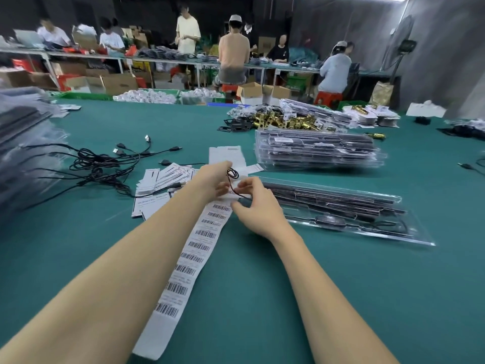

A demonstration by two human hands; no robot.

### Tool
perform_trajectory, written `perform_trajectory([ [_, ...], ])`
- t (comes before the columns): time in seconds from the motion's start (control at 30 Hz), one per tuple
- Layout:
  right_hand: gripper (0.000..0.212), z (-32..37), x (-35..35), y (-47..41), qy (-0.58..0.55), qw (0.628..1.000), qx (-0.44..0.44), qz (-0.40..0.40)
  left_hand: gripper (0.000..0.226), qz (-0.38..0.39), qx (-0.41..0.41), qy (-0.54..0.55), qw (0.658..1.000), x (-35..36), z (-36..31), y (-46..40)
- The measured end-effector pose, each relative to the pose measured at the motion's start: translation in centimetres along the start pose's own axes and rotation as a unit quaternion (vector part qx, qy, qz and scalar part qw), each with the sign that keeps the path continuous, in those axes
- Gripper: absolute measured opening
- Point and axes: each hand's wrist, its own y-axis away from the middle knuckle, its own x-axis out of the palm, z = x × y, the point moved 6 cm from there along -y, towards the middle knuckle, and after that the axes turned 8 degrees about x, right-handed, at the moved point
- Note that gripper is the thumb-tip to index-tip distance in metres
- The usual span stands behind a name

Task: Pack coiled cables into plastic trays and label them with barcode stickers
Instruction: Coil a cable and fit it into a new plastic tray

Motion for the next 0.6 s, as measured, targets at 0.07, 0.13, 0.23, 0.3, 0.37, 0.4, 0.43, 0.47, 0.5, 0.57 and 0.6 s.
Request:
perform_trajectory([
  [0.07, 0.031, -0.1, 0.1, -0.1, -0.009, 1.0, 0.006, -0.006, 0.016, 0.007, 0.013, 0.023, 1.0, 0.2, -0.1, -0.2],
  [0.13, 0.027, -0.3, 0.0, -0.3, -0.049, 0.999, 0.022, -0.007, 0.014, 0.041, 0.06, 0.03, 0.997, 0.4, -0.8, 0.3],
  [0.23, 0.023, -0.6, -0.7, -0.4, -0.165, 0.985, 0.058, -0.01, 0.028, 0.095, 0.181, -0.003, 0.979, 0.0, -2.5, 2.1],
  [0.3, 0.029, -0.6, -2.2, -0.5, -0.262, 0.962, 0.063, -0.047, 0.025, 0.13, 0.249, -0.022, 0.96, -0.3, -3.0, 3.9],
  [0.37, 0.037, -0.1, -4.9, -0.3, -0.29, 0.951, 0.009, -0.104, 0.02, 0.159, 0.304, -0.065, 0.937, -0.3, -2.9, 5.5],
  [0.4, 0.044, 0.5, -6.3, -0.1, -0.257, 0.957, -0.036, -0.129, 0.019, 0.17, 0.328, -0.088, 0.925, -0.3, -2.7, 6.2],
  [0.43, 0.052, 1.2, -7.6, 0.2, -0.2, 0.965, -0.087, -0.144, 0.02, 0.18, 0.347, -0.107, 0.914, -0.3, -2.5, 6.6],
  [0.47, 0.06, 2.0, -8.7, 0.4, -0.13, 0.971, -0.134, -0.148, 0.021, 0.19, 0.362, -0.117, 0.905, -0.2, -2.3, 7.0],
  [0.5, 0.065, 2.7, -9.2, 0.5, -0.056, 0.974, -0.168, -0.138, 0.022, 0.201, 0.376, -0.124, 0.896, -0.1, -2.2, 7.3],
  [0.57, 0.062, 2.9, -9.3, 0.1, 0.06, 0.976, -0.185, -0.096, 0.024, 0.213, 0.403, -0.151, 0.877, 0.2, -2.2, 7.6],
  [0.6, 0.054, 2.6, -8.9, -0.1, 0.084, 0.978, -0.173, -0.077, 0.024, 0.214, 0.412, -0.163, 0.871, 0.1, -2.3, 7.6],
])
